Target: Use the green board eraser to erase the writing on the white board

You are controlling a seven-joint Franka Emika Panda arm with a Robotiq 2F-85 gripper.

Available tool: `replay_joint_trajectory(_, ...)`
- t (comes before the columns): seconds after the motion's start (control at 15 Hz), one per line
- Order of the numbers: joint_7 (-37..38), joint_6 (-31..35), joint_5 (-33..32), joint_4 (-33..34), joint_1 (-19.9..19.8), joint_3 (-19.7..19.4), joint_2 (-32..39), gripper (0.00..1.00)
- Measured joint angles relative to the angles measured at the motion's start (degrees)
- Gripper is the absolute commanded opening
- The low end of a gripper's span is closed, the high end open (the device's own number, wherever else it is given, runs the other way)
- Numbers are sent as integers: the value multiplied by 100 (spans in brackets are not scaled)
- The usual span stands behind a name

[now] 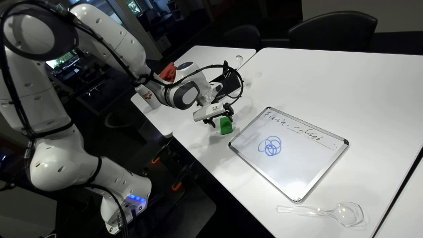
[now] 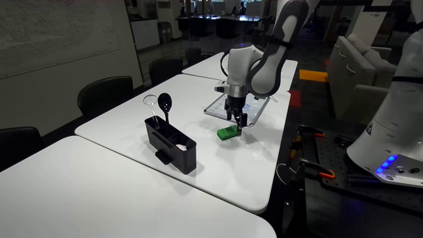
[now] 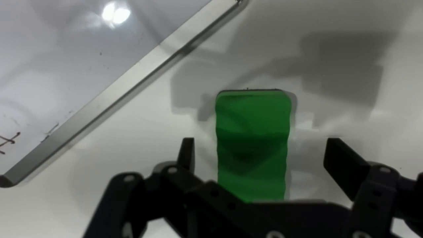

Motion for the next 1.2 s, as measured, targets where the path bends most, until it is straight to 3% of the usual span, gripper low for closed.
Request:
replay_joint_trajectory(0.53,738,130,-645,199,290,-221,313,100)
replay_joint_trajectory(1.2,948,583,-958,335,341,-254,606,100)
